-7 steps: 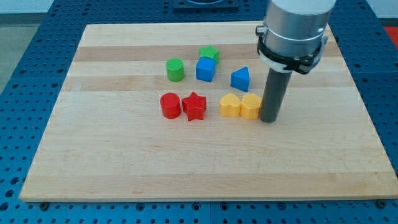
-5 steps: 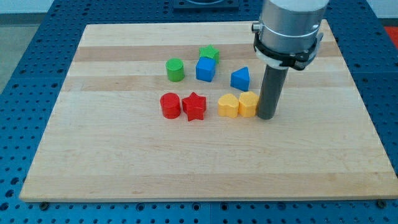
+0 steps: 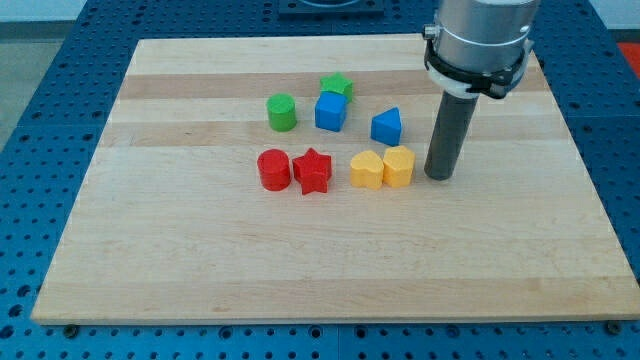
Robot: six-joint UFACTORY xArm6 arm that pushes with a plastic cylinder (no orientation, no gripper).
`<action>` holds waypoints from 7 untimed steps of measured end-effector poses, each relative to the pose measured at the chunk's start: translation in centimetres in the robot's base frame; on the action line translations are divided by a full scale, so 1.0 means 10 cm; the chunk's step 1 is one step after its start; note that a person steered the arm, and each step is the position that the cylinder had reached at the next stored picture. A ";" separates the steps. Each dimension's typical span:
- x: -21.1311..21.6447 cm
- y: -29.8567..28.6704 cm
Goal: Move the yellow hexagon along with the yellow heart closer to the red star
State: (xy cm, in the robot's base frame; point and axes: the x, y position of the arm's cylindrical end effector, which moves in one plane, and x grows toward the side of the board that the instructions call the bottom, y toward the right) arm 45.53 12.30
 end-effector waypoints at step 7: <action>0.12 -0.33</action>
State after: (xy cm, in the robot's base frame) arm 46.68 8.98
